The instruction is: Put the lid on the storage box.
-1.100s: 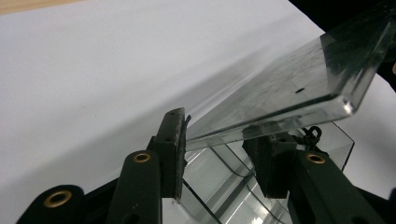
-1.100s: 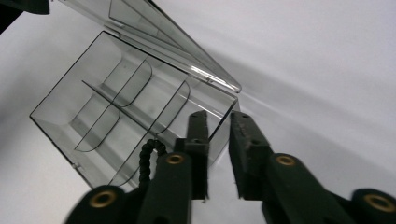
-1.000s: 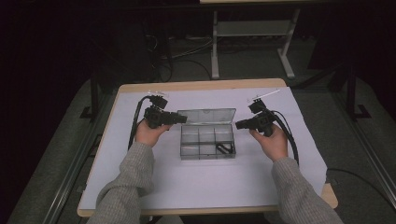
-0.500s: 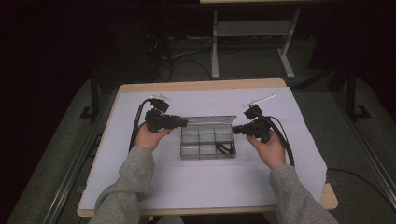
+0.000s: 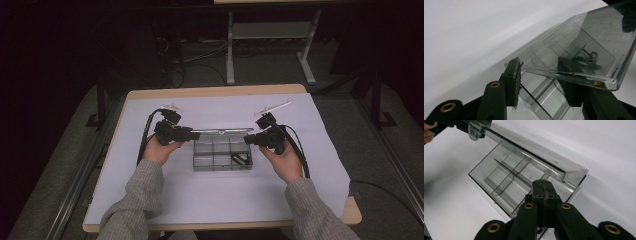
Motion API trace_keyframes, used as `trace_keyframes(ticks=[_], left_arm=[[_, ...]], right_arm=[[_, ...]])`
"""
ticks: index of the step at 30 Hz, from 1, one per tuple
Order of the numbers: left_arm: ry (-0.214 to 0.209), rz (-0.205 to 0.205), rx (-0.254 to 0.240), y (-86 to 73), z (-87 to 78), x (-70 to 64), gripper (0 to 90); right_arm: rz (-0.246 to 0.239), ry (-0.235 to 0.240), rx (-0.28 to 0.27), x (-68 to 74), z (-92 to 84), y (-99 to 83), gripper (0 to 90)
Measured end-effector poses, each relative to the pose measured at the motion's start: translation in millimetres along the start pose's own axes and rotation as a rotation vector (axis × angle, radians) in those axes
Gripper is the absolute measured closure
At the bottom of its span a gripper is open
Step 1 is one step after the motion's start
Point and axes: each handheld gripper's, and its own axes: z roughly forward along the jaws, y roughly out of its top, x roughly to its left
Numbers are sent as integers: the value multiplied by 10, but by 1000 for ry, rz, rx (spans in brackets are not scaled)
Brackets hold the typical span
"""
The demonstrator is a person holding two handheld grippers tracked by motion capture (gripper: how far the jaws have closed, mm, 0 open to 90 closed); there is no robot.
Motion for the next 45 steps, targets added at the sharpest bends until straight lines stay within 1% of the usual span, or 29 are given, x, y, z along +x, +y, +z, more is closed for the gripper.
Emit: trace_keyframes(ticks=[4,6,7,8,9,15,16,17,18,20,21,23,26,27,29,31,33,36,39,41,42,45], left_arm=[[3,7,1,-17,3,-17,533],[5,11,5,-29,3,-18,531],[3,8,3,-34,5,-23,531],[4,10,7,-39,6,-27,531],[8,24,15,-44,1,-22,529],[12,20,20,-63,-4,-37,523],[14,30,27,-65,-9,-34,520],[14,31,28,-68,-13,-38,519],[14,24,25,-74,-11,-44,519],[13,30,36,-87,-11,-41,517],[14,19,30,-99,-3,-50,518],[16,30,46,-119,-5,-45,517],[17,22,42,-155,-9,-56,516],[16,33,53,-164,-18,-51,516],[25,34,57,-187,-35,-56,516],[17,35,61,-213,-56,-52,517],[21,33,57,-239,-69,-55,517],[33,45,69,-290,-110,-49,517],[35,35,59,-337,-141,-37,517],[38,38,63,-369,-169,-26,516],[39,30,58,-386,-178,-27,515],[42,30,55,-433,-219,-18,514]], right_arm=[[-13,-1,-5,35,-14,24,899],[-10,1,-6,62,-26,35,899],[-16,1,-5,68,-31,40,899],[-15,1,-9,80,-33,42,899],[-18,3,-8,89,-38,43,899],[-23,-2,-8,132,-34,47,899],[-23,-2,-8,134,-35,46,899],[-25,-2,-7,135,-38,45,899],[-24,0,-6,139,-42,43,899],[-25,-1,-5,148,-48,43,899],[-30,1,-3,145,-49,40,899],[-35,-1,-5,150,-49,39,899],[-33,4,0,157,-45,36,899],[-31,5,0,161,-47,35,899],[-36,7,1,162,-50,33,899],[-37,6,-1,167,-53,31,899],[-34,7,0,174,-59,28,899],[-36,9,-1,177,-63,20,899],[-38,11,0,182,-64,13,899],[-39,14,1,183,-62,10,899],[-39,11,1,186,-58,8,899],[-42,12,1,192,-52,0,899]])
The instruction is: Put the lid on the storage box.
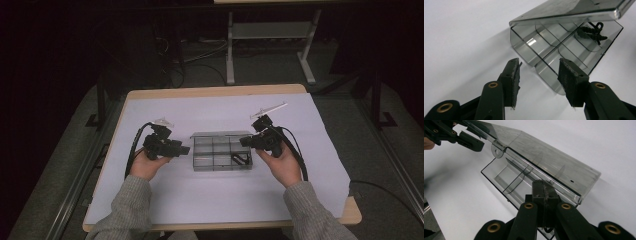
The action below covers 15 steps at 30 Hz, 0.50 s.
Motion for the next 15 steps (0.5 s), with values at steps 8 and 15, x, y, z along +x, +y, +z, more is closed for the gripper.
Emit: trace_keyframes(ticks=[8,15], left_arm=[[16,-2,-14,-121,-73,26,512],[11,-20,-28,-213,-70,33,505]], right_arm=[[-1,4,4,9,4,-35,899],[4,12,7,10,35,-75,899]])
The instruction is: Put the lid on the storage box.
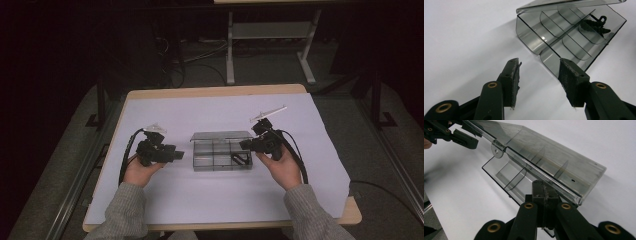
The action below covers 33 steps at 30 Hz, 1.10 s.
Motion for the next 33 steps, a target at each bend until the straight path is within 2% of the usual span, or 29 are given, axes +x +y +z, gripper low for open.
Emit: trace_keyframes(ticks=[7,13,21,25,33], left_arm=[[5,12,2,-38,25,-22,501],[14,15,-19,-71,5,-50,494],[5,12,-9,-127,69,-37,493],[10,28,-3,-120,98,-72,491],[24,34,-6,-127,88,-92,490]], right_arm=[[0,4,15,12,37,-43,899],[-2,12,8,16,58,-79,899],[9,23,16,15,115,-158,899],[12,24,22,29,139,-180,899],[14,29,25,32,156,-222,899]])
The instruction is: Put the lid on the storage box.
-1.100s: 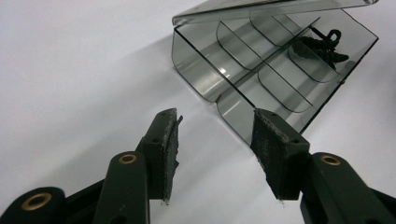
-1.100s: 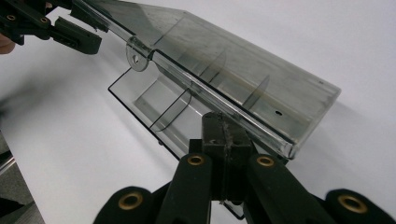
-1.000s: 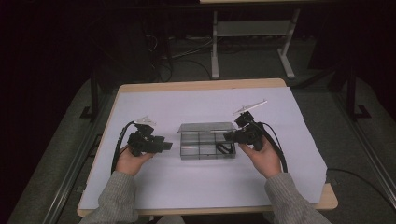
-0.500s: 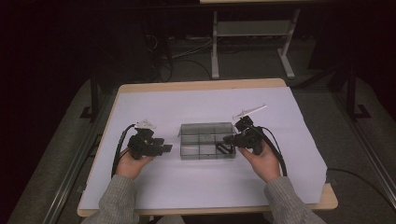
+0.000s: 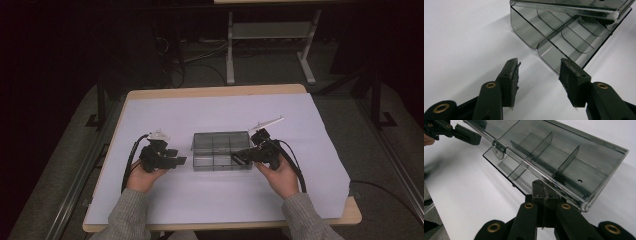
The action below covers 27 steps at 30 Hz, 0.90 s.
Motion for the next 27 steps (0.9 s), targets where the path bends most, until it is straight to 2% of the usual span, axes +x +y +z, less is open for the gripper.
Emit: trace_keyframes(ticks=[13,16,20,27], left_arm=[[9,26,-3,0,0,-32,479],[2,33,3,2,1,-35,439],[12,41,-9,1,-4,-39,457],[9,31,-28,-2,-32,-24,456]], right_arm=[[-9,-6,10,-5,18,-38,899],[-9,-6,6,1,31,-51,899],[-13,-9,13,6,55,-68,899],[-11,-8,22,6,96,-109,899]])
